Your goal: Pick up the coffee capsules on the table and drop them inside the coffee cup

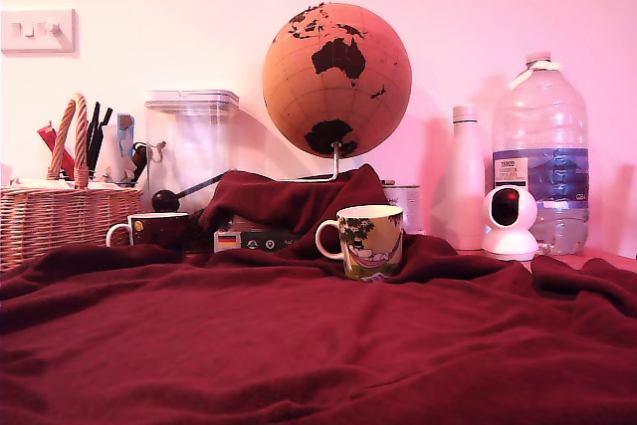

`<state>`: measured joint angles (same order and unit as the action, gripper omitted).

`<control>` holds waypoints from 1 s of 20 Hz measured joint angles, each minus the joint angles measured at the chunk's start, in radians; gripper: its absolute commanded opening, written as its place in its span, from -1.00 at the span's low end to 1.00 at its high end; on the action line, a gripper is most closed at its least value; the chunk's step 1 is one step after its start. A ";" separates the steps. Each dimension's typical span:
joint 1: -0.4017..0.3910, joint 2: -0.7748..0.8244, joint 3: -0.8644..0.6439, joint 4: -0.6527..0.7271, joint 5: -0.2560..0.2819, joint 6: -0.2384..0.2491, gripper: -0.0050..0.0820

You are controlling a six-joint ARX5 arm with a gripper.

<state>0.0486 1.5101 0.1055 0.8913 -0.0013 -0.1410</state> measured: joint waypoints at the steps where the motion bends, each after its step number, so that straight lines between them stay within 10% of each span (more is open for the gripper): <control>1: 0.000 0.005 0.001 -0.001 0.000 0.000 0.75; 6: 0.000 0.005 0.002 -0.002 -0.027 0.003 0.59; 11: 0.000 0.005 0.003 -0.011 -0.035 0.003 -0.25; 20: 0.000 0.005 0.004 -0.005 -0.030 0.003 -0.36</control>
<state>0.0486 1.5146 0.1093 0.8864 -0.0315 -0.1379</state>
